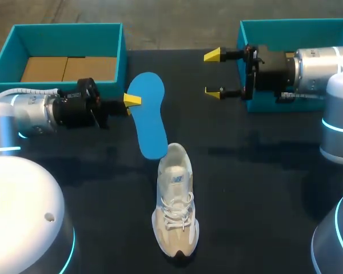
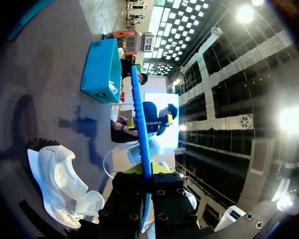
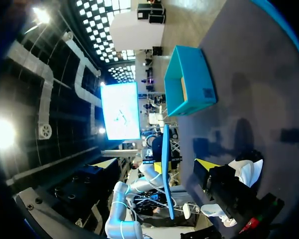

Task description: Take the shoe out of the shoebox, open the shoe tongue, remove and reinsert the insole, then place the shoe into the shoebox

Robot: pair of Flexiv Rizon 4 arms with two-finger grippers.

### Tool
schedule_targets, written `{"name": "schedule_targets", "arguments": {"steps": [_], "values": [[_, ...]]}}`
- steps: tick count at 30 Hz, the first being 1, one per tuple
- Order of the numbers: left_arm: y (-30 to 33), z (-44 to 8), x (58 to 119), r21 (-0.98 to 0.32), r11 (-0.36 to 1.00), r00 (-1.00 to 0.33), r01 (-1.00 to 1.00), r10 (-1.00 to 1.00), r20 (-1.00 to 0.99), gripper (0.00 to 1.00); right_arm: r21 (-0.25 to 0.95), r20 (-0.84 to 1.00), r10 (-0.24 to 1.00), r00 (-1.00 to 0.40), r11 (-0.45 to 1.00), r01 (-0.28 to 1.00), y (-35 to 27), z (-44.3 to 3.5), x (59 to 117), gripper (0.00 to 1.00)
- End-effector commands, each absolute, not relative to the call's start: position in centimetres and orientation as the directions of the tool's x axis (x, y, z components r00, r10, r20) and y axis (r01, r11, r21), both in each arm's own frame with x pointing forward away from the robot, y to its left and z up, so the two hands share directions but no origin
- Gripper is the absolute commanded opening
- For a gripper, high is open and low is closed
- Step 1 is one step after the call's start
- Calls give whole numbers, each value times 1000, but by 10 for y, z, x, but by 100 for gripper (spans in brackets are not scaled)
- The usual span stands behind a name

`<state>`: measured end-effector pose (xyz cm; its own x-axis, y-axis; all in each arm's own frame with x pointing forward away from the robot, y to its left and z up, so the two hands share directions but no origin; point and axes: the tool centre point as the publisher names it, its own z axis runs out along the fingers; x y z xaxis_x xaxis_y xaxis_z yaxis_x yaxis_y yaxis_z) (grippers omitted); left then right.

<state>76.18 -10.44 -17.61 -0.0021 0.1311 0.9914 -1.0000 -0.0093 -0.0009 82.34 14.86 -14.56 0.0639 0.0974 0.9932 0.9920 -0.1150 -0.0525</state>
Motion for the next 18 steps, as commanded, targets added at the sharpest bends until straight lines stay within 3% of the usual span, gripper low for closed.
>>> {"name": "schedule_targets", "arguments": {"steps": [1, 18], "values": [[-104, -177, 761, 0, -8, -1, -1000, 130, 991, 0, -53, 972, 222, 74, -100, 994, 152, -125, 823, 100], [-104, -177, 761, 0, -8, -1, -1000, 130, 991, 0, -98, 699, 698, 153, -118, 988, 185, -51, 810, 100]]}}
